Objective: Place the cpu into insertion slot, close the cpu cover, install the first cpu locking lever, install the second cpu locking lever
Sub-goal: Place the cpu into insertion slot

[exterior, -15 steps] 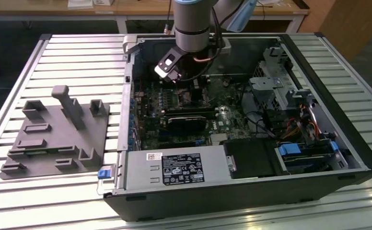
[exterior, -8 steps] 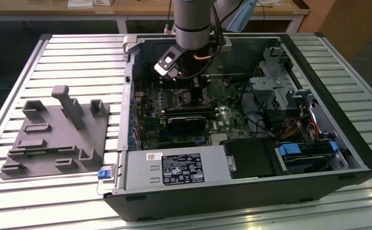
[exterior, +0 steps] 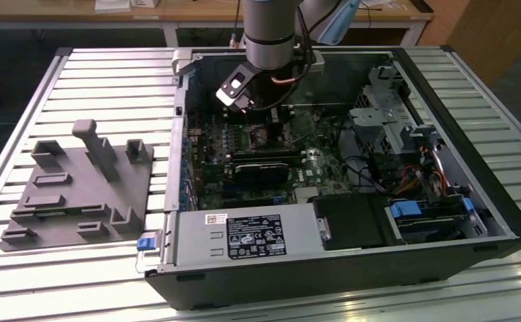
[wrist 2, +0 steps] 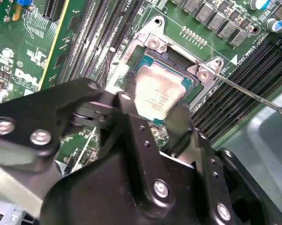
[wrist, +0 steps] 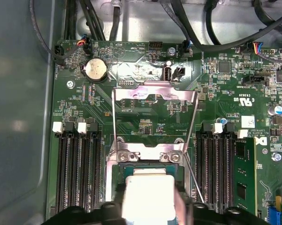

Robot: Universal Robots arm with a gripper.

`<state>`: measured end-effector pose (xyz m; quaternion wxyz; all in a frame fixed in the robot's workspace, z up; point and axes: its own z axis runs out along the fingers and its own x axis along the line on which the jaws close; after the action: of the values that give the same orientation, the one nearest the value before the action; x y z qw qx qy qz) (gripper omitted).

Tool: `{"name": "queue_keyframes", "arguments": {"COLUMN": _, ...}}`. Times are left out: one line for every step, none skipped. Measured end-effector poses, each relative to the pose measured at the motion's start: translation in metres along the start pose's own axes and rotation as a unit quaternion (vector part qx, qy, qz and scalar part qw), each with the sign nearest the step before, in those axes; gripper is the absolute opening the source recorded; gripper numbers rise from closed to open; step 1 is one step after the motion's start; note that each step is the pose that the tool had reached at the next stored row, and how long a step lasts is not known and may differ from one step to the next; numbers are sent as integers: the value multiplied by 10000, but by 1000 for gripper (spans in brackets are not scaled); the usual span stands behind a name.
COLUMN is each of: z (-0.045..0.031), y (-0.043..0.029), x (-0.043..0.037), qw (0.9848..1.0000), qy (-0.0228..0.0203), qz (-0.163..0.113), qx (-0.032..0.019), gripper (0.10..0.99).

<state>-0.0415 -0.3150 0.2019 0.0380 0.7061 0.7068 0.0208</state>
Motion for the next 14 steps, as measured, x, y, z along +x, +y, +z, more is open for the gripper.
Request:
{"name": "queue_keyframes", "arguments": {"z": 0, "y": 0, "x": 0, "qw": 10000, "qy": 0, "qz": 1, "qx": 0, "gripper": 537}}
{"name": "queue_keyframes", "arguments": {"z": 0, "y": 0, "x": 0, "qw": 10000, "qy": 0, "qz": 2, "qx": 0, "gripper": 478}}
{"name": "queue_keyframes", "arguments": {"z": 0, "y": 0, "x": 0, "qw": 10000, "qy": 0, "qz": 2, "qx": 0, "gripper": 420}}
{"name": "queue_keyframes", "arguments": {"z": 0, "y": 0, "x": 0, "qw": 10000, "qy": 0, "qz": 3, "qx": 0, "gripper": 420}}
{"name": "queue_keyframes", "arguments": {"z": 0, "y": 0, "x": 0, "qw": 10000, "qy": 0, "qz": 4, "qx": 0, "gripper": 361}}
{"name": "queue_keyframes", "arguments": {"z": 0, "y": 0, "x": 0, "qw": 10000, "qy": 0, "qz": 4, "qx": 0, "gripper": 302}}
{"name": "queue_keyframes", "arguments": {"z": 0, "y": 0, "x": 0, "qw": 10000, "qy": -1, "qz": 5, "qx": 0, "gripper": 302}}
{"name": "queue_keyframes", "arguments": {"z": 0, "y": 0, "x": 0, "qw": 10000, "qy": -1, "qz": 6, "qx": 0, "gripper": 235}}
{"name": "queue_keyframes", "arguments": {"z": 0, "y": 0, "x": 0, "qw": 10000, "qy": -1, "qz": 6, "qx": 0, "gripper": 235}}
{"name": "queue_keyframes", "arguments": {"z": 0, "y": 0, "x": 0, "qw": 10000, "qy": -1, "qz": 7, "qx": 0, "gripper": 235}}
{"name": "queue_keyframes", "arguments": {"z": 0, "y": 0, "x": 0, "qw": 10000, "qy": -1, "qz": 8, "qx": 0, "gripper": 235}}
{"name": "queue_keyframes", "arguments": {"z": 0, "y": 0, "x": 0, "qw": 10000, "qy": -1, "qz": 8, "qx": 0, "gripper": 235}}
{"name": "queue_keyframes", "arguments": {"z": 0, "y": 0, "x": 0, "qw": 10000, "qy": -1, "qz": 9, "qx": 1, "gripper": 235}}
{"name": "queue_keyframes", "arguments": {"z": 0, "y": 0, "x": 0, "qw": 10000, "qy": -1, "qz": 10, "qx": 0, "gripper": 235}}
